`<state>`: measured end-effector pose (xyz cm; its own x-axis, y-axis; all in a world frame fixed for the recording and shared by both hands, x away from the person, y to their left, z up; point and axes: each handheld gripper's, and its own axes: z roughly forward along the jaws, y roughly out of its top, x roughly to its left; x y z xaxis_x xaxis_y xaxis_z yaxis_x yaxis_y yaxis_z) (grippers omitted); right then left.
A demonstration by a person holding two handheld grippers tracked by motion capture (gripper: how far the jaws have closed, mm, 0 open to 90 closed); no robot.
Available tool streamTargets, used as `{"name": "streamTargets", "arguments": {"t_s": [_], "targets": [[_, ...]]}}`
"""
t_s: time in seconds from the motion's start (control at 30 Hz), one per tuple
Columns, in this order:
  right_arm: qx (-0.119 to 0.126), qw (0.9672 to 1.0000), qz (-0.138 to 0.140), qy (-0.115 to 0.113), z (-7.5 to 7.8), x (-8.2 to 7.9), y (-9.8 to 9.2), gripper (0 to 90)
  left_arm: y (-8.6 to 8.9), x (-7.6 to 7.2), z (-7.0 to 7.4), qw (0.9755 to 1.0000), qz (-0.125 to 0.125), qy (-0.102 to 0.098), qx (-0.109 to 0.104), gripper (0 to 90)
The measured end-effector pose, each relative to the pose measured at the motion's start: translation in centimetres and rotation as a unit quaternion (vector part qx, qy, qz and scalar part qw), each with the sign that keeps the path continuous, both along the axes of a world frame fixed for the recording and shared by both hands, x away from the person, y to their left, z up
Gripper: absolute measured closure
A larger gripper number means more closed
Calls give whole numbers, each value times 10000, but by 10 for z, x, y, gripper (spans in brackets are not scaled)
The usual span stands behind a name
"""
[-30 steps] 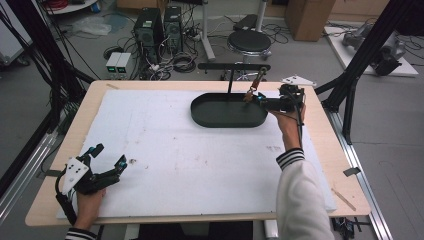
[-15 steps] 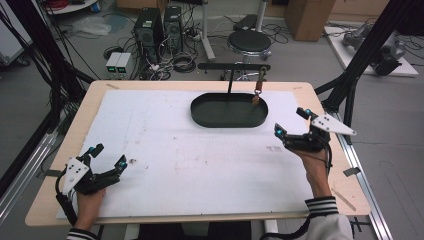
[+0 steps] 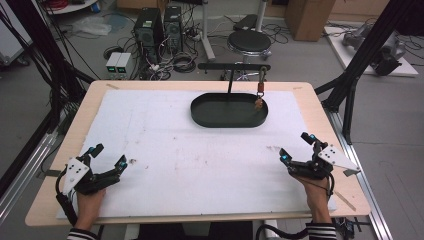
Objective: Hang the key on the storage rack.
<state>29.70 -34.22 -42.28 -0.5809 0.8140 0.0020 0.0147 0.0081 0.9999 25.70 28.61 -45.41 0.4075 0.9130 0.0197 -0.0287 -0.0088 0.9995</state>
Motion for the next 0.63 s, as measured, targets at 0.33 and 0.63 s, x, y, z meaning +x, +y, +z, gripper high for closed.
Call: {"name": "streamTargets", "arguments": {"t_s": [0.33,0.63], "targets": [[-287,9995,110,-69,-29,-9,3,4,0,0,0,10000,11,6,-21,134],[-252,9991,27,-333,-31,-16,4,4,0,0,0,10000,9,10,-27,134]]}}
